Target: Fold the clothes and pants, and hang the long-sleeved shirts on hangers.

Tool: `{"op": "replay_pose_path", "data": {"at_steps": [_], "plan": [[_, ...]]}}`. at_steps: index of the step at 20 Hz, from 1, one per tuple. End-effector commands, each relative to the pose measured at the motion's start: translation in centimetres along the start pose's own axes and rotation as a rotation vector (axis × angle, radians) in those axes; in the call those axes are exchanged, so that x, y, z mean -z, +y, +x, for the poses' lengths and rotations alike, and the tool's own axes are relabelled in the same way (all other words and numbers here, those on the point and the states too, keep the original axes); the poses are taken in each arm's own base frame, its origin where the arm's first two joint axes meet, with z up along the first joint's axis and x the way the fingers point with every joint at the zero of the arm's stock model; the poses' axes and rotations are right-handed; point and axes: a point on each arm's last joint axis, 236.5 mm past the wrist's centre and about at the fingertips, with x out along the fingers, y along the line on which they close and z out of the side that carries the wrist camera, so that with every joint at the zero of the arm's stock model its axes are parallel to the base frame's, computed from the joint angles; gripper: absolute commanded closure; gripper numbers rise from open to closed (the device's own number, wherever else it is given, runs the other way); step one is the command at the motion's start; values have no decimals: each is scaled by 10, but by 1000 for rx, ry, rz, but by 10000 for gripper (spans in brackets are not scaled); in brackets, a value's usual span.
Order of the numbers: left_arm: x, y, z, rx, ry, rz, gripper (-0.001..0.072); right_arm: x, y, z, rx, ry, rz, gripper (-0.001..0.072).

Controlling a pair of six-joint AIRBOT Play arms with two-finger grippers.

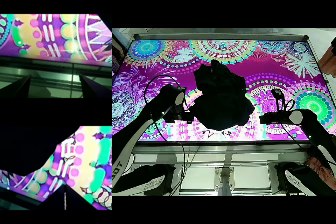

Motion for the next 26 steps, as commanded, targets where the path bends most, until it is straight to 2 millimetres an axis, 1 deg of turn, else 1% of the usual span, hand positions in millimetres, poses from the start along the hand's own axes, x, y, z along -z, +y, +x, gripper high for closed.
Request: {"op": "replay_pose_path", "data": {"at_steps": [1, 5, 7, 8, 9, 10, 11, 12, 13, 17, 19, 20, 22, 26], "plan": [[0, 0, 0, 0, -1, 0, 17, 1, 2, 0, -8, 6, 6, 696], [0, 0, 0, 0, -1, 0, 17, -1, 2, 0, -7, -3, 6, 695], [0, 0, 0, 0, -1, 0, 17, -9, 1, 0, -2, -37, 4, 677], [0, 0, 0, -1, -1, 4, 16, -15, 0, 0, 2, -65, 0, 633], [0, 0, 0, -1, -1, 4, 17, -23, -2, -1, 7, -98, -12, 538], [0, 0, 0, -1, -1, 4, 16, -29, -3, 0, 11, -122, -11, 483], [0, 0, 0, -1, -1, 4, 17, -33, -4, 1, 15, -138, -10, 467], [0, 0, 0, 0, -1, 4, 16, -35, -5, 2, 17, -143, -9, 467], [-2, -1, 0, 3, -8, 4, 17, -36, -6, 5, 20, -144, -8, 446], [-41, -18, -3, 73, -172, 6, 16, -41, -8, 14, 25, -129, -45, 444], [-67, -26, -6, 107, -275, 5, 16, -53, -8, 16, 26, -131, -51, 444], [-75, -26, -6, 113, -300, 0, 16, -61, -8, 16, 26, -138, -54, 444], [-81, -26, -4, 113, -315, 0, 17, -83, -6, 14, 25, -160, -60, 444], [-84, -26, -1, 106, -315, 4, 17, -119, -5, 13, 26, -193, -79, 444]]}}
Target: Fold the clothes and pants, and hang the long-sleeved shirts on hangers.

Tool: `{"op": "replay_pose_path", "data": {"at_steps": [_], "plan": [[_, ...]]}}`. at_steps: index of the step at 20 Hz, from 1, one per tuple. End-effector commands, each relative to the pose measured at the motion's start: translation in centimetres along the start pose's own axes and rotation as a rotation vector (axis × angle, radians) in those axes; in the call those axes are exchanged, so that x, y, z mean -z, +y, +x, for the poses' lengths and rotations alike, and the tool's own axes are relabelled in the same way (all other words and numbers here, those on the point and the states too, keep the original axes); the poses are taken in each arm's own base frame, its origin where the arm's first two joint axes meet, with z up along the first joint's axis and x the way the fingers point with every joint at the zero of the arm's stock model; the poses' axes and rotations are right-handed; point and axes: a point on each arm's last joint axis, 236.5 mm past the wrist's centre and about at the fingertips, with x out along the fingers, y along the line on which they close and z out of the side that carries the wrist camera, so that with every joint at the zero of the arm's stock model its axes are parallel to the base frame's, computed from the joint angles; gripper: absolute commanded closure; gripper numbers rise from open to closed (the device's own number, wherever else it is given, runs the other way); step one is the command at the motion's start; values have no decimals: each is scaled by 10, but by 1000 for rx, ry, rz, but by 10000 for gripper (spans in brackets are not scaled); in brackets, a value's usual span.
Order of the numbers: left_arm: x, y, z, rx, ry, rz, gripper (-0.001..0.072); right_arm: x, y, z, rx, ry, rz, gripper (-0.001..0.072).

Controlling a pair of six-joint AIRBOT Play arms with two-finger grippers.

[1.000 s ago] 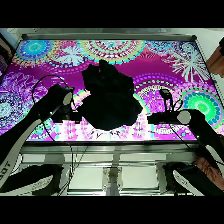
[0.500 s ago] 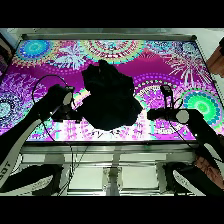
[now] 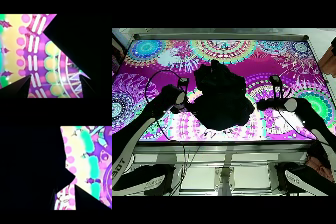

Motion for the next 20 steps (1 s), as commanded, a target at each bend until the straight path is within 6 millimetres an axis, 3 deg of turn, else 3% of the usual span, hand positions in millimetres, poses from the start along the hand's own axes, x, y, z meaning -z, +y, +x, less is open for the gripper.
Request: {"op": "replay_pose_path", "data": {"at_steps": [1, 4, 8, 9, 11, 15, 20], "plan": [[-8, -2, 4, 4, -25, 4, 16, -28, -1, 7, 0, -23, -26, 444], [-13, -2, 11, -4, -38, 34, 16, -34, -2, 15, 0, -15, -27, 444], [-78, -22, 8, 105, -287, 28, 28, -32, -4, 21, 4, -6, -63, 444], [-94, -25, 7, 147, -322, 1, 82, -32, -4, 21, 4, -6, -76, 444], [-111, -28, 13, 235, -302, -22, 84, -32, -4, 21, 5, -5, -87, 444], [-124, -40, 36, 418, -192, -44, 64, -30, -4, 21, 2, 3, -91, 444], [-109, -45, 72, 428, -91, 50, 65, -35, 1, 14, -11, 19, -101, 444]]}}
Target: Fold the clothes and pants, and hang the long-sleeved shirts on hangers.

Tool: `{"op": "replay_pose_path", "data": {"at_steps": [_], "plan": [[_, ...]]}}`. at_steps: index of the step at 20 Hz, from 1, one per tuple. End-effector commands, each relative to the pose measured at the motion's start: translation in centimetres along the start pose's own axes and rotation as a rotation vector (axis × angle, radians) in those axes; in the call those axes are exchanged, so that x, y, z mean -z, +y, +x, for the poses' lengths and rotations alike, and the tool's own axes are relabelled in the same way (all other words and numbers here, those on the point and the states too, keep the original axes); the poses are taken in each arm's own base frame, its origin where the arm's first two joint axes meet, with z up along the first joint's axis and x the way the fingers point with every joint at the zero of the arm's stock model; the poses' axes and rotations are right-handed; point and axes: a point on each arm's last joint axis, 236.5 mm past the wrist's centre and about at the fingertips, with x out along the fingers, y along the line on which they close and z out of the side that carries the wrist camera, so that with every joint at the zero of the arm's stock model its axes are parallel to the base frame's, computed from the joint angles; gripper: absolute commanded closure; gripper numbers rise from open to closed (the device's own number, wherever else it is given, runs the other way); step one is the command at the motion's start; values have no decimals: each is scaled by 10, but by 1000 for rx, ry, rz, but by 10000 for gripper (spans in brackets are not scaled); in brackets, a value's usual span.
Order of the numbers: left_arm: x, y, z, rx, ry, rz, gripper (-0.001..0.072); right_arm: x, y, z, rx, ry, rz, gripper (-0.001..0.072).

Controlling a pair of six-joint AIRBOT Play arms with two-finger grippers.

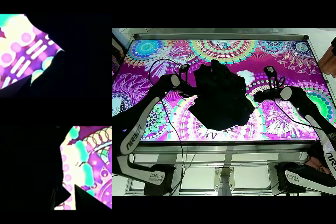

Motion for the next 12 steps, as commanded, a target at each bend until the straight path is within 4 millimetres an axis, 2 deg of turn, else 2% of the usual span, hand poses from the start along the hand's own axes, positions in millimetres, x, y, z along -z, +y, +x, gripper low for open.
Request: {"op": "replay_pose_path", "data": {"at_steps": [1, 2, 3, 5, 7, 8, 10, 12], "plan": [[10, -1, 22, 48, 62, 32, 68, -8, 4, -8, -12, 5, -10, 444], [15, -2, 27, 51, 82, 32, 74, -14, 5, -11, -15, -2, -13, 444], [22, -6, 33, 54, 107, 39, 144, -19, 6, -15, -18, -10, -14, 443], [33, -14, 41, 61, 142, 65, 393, -29, 7, -20, -17, -30, -19, 444], [35, -21, 42, 64, 144, 80, 667, -32, 7, -23, -20, -31, -22, 444], [35, -22, 38, 66, 148, 82, 668, -31, 8, -24, -21, -25, -24, 443], [36, -13, 18, 49, 164, 88, 669, -27, 9, -24, -25, -4, -27, 443], [36, 20, -23, -48, 180, 82, 669, -16, 14, -29, -46, 55, -39, 443]]}}
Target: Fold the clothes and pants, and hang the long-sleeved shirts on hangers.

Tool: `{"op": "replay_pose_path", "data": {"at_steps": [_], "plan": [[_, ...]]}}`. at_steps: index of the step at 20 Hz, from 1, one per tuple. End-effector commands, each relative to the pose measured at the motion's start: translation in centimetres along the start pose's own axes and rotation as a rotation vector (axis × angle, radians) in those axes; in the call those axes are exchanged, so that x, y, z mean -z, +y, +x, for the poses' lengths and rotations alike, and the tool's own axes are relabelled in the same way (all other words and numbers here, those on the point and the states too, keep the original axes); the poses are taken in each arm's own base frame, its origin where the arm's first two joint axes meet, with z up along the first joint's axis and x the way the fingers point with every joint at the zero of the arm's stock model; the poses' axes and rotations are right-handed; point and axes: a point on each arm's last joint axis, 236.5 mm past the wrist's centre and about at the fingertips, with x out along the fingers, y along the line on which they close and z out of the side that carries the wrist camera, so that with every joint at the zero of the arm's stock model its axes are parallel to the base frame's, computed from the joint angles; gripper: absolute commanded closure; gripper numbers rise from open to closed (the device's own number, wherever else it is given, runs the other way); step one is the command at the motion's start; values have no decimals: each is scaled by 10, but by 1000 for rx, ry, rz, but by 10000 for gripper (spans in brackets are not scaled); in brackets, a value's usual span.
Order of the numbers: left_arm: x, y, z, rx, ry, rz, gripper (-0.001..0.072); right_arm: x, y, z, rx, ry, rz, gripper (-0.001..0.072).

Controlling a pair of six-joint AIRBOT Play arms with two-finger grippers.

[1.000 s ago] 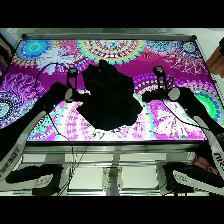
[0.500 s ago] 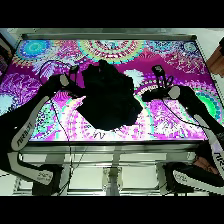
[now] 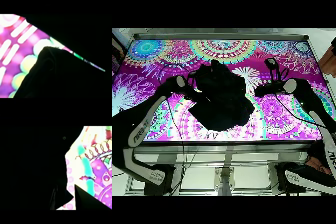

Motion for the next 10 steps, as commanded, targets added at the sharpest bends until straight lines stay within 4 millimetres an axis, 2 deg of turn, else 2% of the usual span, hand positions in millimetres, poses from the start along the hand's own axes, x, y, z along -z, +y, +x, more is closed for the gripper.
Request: {"op": "replay_pose_path", "data": {"at_steps": [1, 3, 5, 7, 10], "plan": [[20, 51, -65, -175, 45, -10, 668, 15, 10, -10, -38, 99, -29, 443], [33, 108, -142, -396, 17, -19, 669, 14, 16, -25, -63, 141, -88, 443], [52, 154, -227, -577, -61, -86, 669, 1, 20, -40, -71, 129, -122, 443], [74, 179, -299, -665, -195, -197, 669, -17, 21, -51, -66, 83, -137, 443], [119, 202, -377, -771, -346, -365, 669, -30, 20, -53, -57, 39, -169, 443]]}}
